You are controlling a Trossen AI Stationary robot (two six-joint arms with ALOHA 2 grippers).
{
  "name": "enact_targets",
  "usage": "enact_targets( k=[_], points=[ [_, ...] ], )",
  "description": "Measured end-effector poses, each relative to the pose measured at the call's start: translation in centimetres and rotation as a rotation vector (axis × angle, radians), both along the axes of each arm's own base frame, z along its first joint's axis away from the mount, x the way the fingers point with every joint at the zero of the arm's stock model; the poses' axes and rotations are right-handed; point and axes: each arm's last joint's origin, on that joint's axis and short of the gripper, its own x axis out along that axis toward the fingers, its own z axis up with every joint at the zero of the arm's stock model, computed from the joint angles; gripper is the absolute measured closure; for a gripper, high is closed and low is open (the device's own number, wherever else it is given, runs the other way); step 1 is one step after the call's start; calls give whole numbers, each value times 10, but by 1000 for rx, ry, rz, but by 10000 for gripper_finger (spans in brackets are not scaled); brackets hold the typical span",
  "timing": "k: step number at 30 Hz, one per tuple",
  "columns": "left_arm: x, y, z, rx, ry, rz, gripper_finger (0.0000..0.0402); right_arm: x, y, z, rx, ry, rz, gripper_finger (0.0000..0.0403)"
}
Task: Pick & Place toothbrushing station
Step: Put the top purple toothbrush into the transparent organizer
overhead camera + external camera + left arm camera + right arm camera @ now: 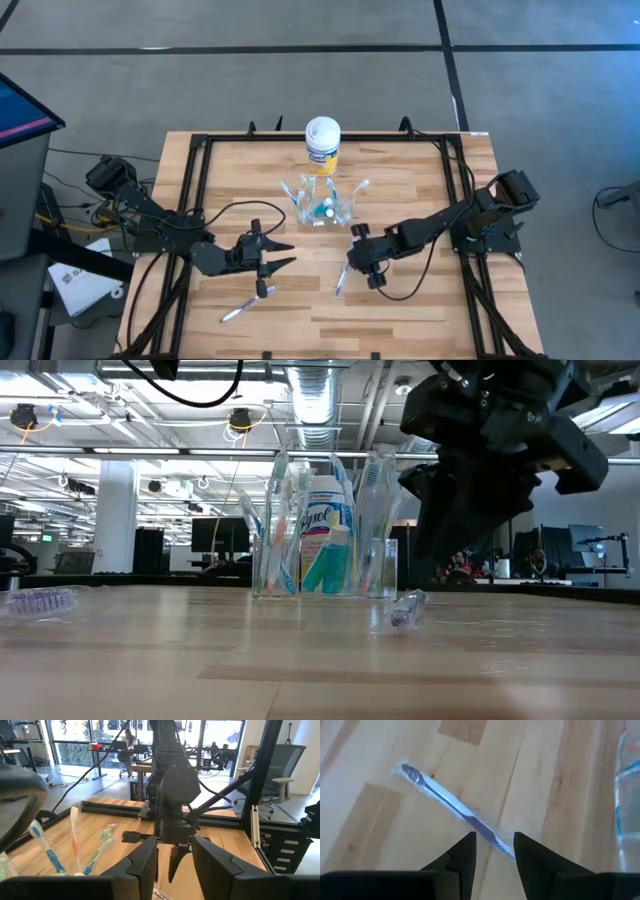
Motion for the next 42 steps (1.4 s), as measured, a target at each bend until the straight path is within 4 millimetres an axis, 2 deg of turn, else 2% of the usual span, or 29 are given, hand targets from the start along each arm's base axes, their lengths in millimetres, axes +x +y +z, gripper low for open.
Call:
enact_targets(
  k=[10, 15, 22, 28, 32, 37, 42],
  points=[
    [0, 0, 0, 1, 1, 0, 284, 9, -4, -25, -113, 53, 104, 281],
    [1, 1, -1, 4, 2, 6, 284, 20, 0, -26, -139, 45, 136, 281],
    [1, 2, -1, 3, 3, 6, 284, 26, -2, -35, -179, 148, 154, 282],
    [1, 2, -1, 2, 3, 6, 284, 30, -1, -31, -172, 160, 135, 289],
    [1, 2, -1, 2, 3, 6, 284, 35, 2, -23, -179, 159, 143, 314],
    [1, 2, -1, 2, 3, 6, 284, 36, 9, -19, -169, 156, 160, 386],
    [1, 2, -1, 2, 3, 6, 284, 39, 16, -13, -163, 132, 171, 400]
  ],
)
